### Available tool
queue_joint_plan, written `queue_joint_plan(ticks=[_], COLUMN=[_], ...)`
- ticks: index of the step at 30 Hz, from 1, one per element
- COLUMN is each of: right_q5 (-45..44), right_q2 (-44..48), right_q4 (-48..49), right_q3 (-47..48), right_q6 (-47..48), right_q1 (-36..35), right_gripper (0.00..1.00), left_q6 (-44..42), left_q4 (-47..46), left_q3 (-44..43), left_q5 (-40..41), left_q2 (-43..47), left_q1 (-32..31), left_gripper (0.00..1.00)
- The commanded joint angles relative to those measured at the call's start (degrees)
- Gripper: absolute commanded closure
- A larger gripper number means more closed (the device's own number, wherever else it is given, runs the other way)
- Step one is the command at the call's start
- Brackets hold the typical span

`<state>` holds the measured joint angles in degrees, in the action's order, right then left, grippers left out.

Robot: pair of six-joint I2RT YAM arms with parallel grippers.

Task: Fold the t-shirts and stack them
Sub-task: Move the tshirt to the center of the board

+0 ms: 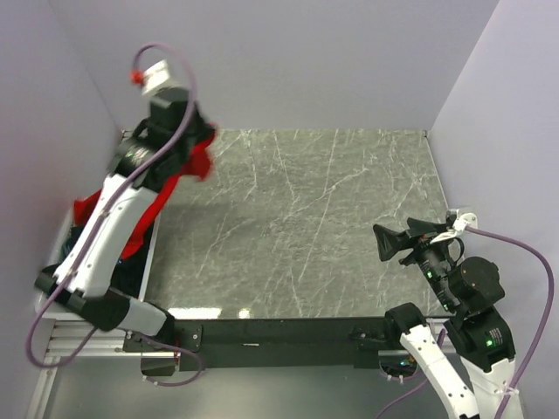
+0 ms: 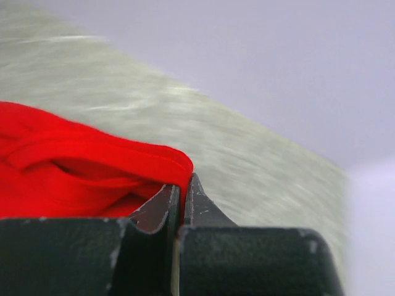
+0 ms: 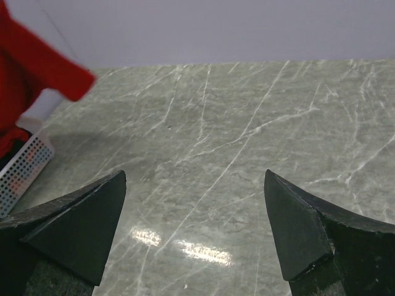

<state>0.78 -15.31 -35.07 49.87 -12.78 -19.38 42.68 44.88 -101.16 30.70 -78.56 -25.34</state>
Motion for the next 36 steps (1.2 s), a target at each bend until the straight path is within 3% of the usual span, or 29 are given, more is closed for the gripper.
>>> queue_joint_plan(ticks=[1, 2, 5, 7, 12, 18, 23, 28, 30, 33, 34, 36], right_q5=[-3.4, -4.11, -5.26, -5.35, -5.79, -1.76, 4.58, 6.69, 6.87, 6.61, 6.35, 5.3], right_q2=[-1.13, -0.86, 0.19, 1.33, 2.13, 1.95, -1.73, -6.38, -7.97, -13.14, -14.47, -19.28], right_q4=[2.81, 2.99, 3.43, 3.87, 2.9, 2.81, 2.11, 0.97, 0.18, -1.05, -1.66, -3.94], right_q3=[2.78, 2.87, 3.31, 3.48, 4.54, 4.19, 4.1, 2.61, 1.64, 0.32, 0.06, -0.03], right_q6=[-0.49, -0.67, -0.59, -0.06, 0.73, 1.61, 1.44, -1.27, -2.42, -5.93, -6.55, -8.48], right_q1=[-0.31, -0.31, -0.31, -0.4, -0.31, -0.4, -0.31, -0.31, -0.31, -0.31, -0.31, -0.31], right_gripper=[0.01, 0.01, 0.01, 0.01, 0.01, 0.01, 0.01, 0.01, 0.01, 0.01, 0.01, 0.01], left_q6=[-6.63, -9.16, -13.22, -12.71, -10.24, -11.74, -8.07, -4.01, -3.48, -4.26, -4.79, -5.93], left_q4=[-5.86, -5.08, -5.58, -9.53, -27.1, -24.84, -29.23, -30.64, -30.29, -29.94, -29.68, -27.06], left_q3=[-12.7, -21.36, -36.85, -37.53, -19.09, -9.07, 14.29, 34.23, 37.43, 40.25, 39.91, 38.51], left_q5=[-9.94, -10.74, -14.24, -16.19, -21.11, -16.21, -6.8, -1.53, -0.38, -0.37, -0.29, -0.29], left_q2=[-6.4, -11.21, -18.88, -19.0, -8.81, -3.89, 4.36, 8.07, 7.73, 5.36, 4.66, 2.11], left_q1=[-9.44, -11.72, -19.03, -20.89, -20.89, -20.89, -19.84, -13.95, -10.62, -5.97, -5.16, -3.67], left_gripper=[0.99, 0.99, 0.99, 0.99, 0.99, 0.99, 0.92, 0.83, 0.79, 0.63, 0.5, 0.36])
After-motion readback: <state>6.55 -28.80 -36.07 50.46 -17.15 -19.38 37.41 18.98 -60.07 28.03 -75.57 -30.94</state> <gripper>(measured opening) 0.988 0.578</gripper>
